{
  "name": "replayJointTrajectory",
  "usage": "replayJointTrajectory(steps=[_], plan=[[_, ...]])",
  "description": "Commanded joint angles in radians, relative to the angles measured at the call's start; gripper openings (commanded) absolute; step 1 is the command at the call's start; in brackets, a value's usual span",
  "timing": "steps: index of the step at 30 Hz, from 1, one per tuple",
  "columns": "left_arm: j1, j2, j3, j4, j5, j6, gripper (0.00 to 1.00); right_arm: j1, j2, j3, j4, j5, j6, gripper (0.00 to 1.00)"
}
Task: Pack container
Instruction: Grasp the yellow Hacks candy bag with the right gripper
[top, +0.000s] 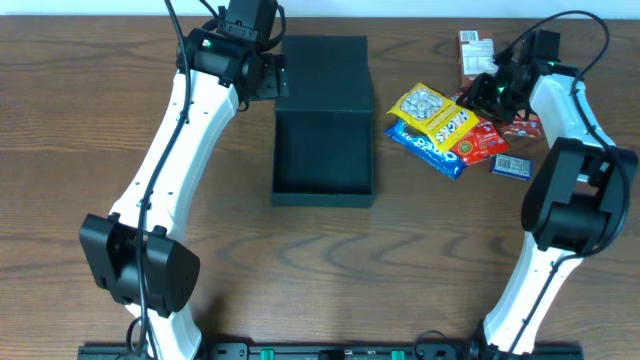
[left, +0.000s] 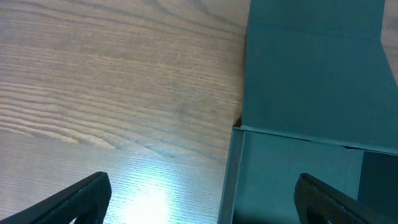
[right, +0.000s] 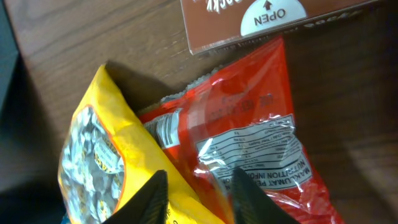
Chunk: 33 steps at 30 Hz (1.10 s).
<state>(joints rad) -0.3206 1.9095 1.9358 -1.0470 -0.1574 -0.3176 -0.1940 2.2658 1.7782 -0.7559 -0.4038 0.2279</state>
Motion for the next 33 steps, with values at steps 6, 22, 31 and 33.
replayJointTrajectory(steps=[6,22,31,33], plan=[[0.008,0.006,-0.003,0.005,-0.010,-0.007,0.95,0.005,-0.014,0.010,-0.028,-0.065,-0.010,0.33],[0.008,0.006,-0.003,0.021,-0.010,0.008,0.95,0.005,-0.108,0.010,-0.145,-0.035,-0.087,0.48],[0.008,0.006,-0.003,0.034,-0.010,0.008,0.95,0.013,-0.174,0.013,-0.168,0.021,-0.119,0.63],[0.008,0.006,-0.003,0.035,-0.010,0.008,0.95,0.019,-0.163,0.012,-0.171,0.004,-0.146,0.63]])
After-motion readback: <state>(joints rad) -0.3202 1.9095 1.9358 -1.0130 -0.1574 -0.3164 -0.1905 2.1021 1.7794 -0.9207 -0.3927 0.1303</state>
